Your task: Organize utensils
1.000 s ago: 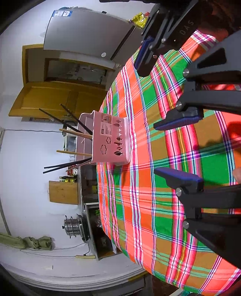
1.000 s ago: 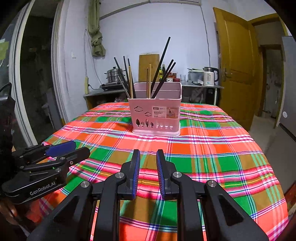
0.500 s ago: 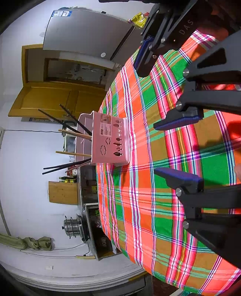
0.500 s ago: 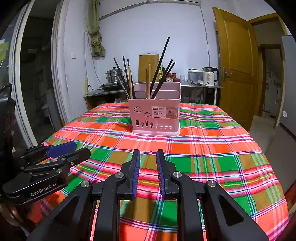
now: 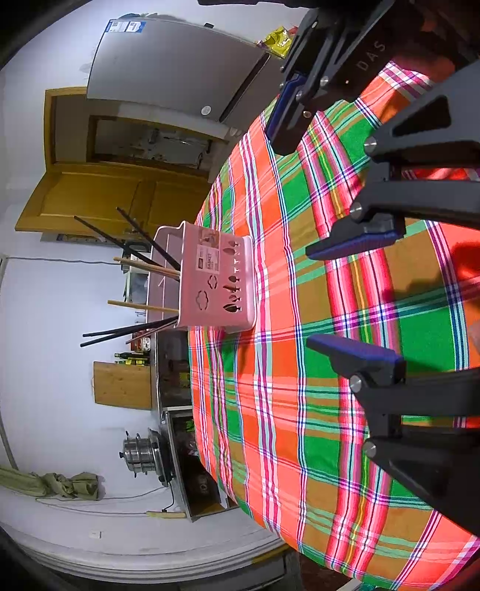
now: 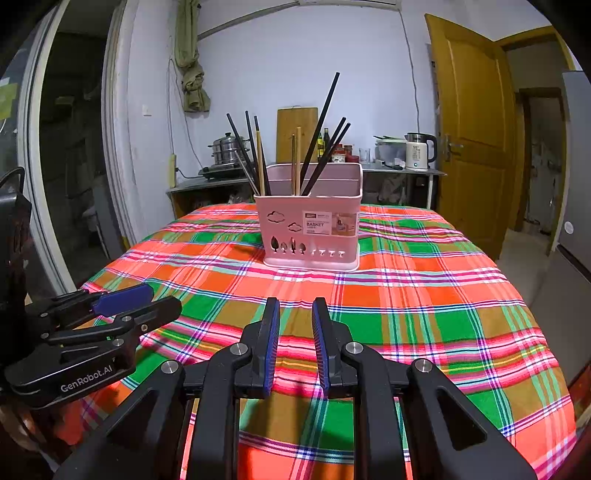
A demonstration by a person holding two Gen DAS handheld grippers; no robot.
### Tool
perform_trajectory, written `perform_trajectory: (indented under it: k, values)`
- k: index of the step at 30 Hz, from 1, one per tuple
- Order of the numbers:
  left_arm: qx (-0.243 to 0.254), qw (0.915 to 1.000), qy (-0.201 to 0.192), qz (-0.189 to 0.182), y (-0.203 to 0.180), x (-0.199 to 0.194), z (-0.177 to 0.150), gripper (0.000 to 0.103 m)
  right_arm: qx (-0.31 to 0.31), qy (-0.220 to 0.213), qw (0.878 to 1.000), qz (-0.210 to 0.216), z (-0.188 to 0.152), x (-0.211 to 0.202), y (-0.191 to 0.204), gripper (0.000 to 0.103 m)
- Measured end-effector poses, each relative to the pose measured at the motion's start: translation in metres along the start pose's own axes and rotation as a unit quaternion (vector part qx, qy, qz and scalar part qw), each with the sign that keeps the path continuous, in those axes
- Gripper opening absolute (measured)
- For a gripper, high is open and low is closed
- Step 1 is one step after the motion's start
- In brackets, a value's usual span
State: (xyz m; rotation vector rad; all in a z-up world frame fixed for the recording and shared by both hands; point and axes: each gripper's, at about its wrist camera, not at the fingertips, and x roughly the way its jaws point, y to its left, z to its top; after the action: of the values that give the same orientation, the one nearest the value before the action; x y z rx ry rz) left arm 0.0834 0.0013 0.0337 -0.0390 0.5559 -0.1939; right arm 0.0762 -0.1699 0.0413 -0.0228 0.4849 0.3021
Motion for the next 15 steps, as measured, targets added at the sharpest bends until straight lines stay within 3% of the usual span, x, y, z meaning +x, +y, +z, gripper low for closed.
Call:
perform_trajectory:
  k: [15]
  values:
    - [0.002, 1.0, -0.001, -0.003, -0.0001, -0.0017, 0.0003, 0.044, 0.0, 0.0, 1.0, 0.0, -0.0004, 0.0003, 0.0003, 0.018]
